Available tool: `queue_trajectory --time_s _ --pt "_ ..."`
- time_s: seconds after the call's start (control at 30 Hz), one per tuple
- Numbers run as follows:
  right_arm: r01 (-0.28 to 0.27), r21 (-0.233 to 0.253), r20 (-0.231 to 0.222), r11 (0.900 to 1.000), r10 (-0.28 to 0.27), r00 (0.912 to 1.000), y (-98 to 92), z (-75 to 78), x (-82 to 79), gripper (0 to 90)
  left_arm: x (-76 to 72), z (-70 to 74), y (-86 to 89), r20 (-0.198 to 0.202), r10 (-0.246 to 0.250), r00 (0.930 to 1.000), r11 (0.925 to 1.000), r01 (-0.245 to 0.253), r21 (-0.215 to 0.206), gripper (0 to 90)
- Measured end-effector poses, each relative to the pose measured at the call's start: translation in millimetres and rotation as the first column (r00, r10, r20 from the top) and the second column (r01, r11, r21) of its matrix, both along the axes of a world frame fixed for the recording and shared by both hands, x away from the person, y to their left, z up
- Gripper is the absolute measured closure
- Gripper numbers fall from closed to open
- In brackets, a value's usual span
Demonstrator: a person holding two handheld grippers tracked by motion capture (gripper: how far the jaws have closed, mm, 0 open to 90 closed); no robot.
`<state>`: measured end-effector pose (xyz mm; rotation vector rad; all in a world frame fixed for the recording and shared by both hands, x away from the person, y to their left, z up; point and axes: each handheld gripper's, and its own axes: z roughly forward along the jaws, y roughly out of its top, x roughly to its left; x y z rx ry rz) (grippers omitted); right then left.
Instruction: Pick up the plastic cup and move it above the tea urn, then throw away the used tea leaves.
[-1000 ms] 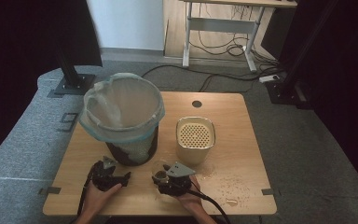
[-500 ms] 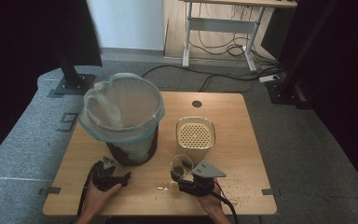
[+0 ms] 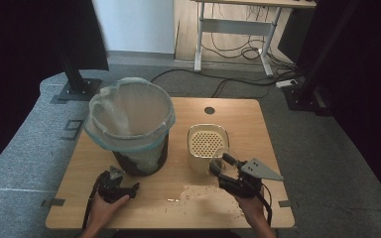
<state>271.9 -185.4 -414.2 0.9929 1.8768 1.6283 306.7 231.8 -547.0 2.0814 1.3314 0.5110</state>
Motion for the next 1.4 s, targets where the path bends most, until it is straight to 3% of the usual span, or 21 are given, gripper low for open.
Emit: queue_trajectory --time_s 0.17,0.4,0.8,0.97,1.0,1.03,1.13,1.17,1.2,1.23,1.27,1.3,1.33,1.4 --pt "0.028 0.002 -0.002 1.000 -0.028 0.9996 -9.4 9.2 14.9 38.7 0.1 0.0 0.0 0.000 0.000 1.0000 1.0000 0.000 0.000 7.8" --pt "0.082 -0.016 -0.014 0.996 -0.082 0.9965 -17.7 19.9 49.5 38.6 -0.1 -0.2 -0.3 0.002 0.003 1.0000 1.0000 -0.003 -0.001 7.7" --pt "0.112 -0.042 -0.019 0.993 -0.113 0.9934 -4.8 29.8 86.9 38.2 -0.2 -0.2 -0.3 0.002 0.002 1.0000 1.0000 -0.002 -0.001 7.8" --pt "0.127 -0.055 -0.024 0.990 -0.128 0.9915 -4.1 29.3 92.8 37.7 0.0 -0.2 -0.2 0.001 0.002 1.0000 1.0000 -0.002 -0.002 7.7" --pt "0.147 -0.092 -0.008 0.985 -0.148 0.9889 -3.9 30.1 94.3 37.5 0.0 -0.3 -0.4 0.002 0.003 1.0000 1.0000 -0.003 -0.004 7.6" --pt "0.147 -0.092 -0.008 0.985 -0.148 0.9889 -3.9 30.1 94.3 37.5 0.0 -0.3 -0.4 0.002 0.002 1.0000 1.0000 -0.002 -0.004 7.6" --pt "0.190 -0.209 0.046 0.959 -0.184 0.9819 -0.5 32.8 97.0 36.9 0.0 -0.1 -0.2 0.000 0.000 1.0000 1.0000 0.000 -0.001 7.6" --pt "0.190 -0.209 0.046 0.959 -0.184 0.9819 -0.5 32.8 97.0 36.9 0.0 -0.1 -0.2 0.000 0.000 1.0000 1.0000 0.000 -0.001 7.6" --pt "0.203 -0.251 0.064 0.946 -0.193 0.9791 0.6 34.4 98.8 37.0 -0.1 -0.1 -0.2 0.000 0.000 1.0000 1.0000 0.000 -0.001 7.6" --pt "0.203 -0.251 0.064 0.946 -0.193 0.9791 0.6 34.4 98.8 37.0 -0.1 -0.1 -0.2 0.000 0.000 1.0000 1.0000 0.000 -0.001 7.6" --pt "0.210 -0.300 0.086 0.931 -0.193 0.9774 1.7 37.0 100.5 37.0 -0.1 -0.3 -0.4 0.002 0.002 1.0000 1.0000 -0.002 -0.003 7.6" --pt "0.210 -0.300 0.086 0.931 -0.193 0.9774 1.7 37.0 100.5 37.0 -0.1 -0.3 -0.4 0.002 0.002 1.0000 1.0000 -0.002 -0.003 7.6" --pt "0.213 -0.331 0.100 0.919 -0.190 0.9767 2.3 38.4 101.3 37.0 -0.1 -0.4 -0.5 0.003 0.004 1.0000 1.0000 -0.004 -0.005 7.6" --pt "0.224 -0.404 0.142 0.887 -0.181 0.9731 4.3 40.8 103.0 37.1 -0.1 -0.3 -0.5 0.002 0.003 1.0000 1.0000 -0.003 -0.005 7.6"
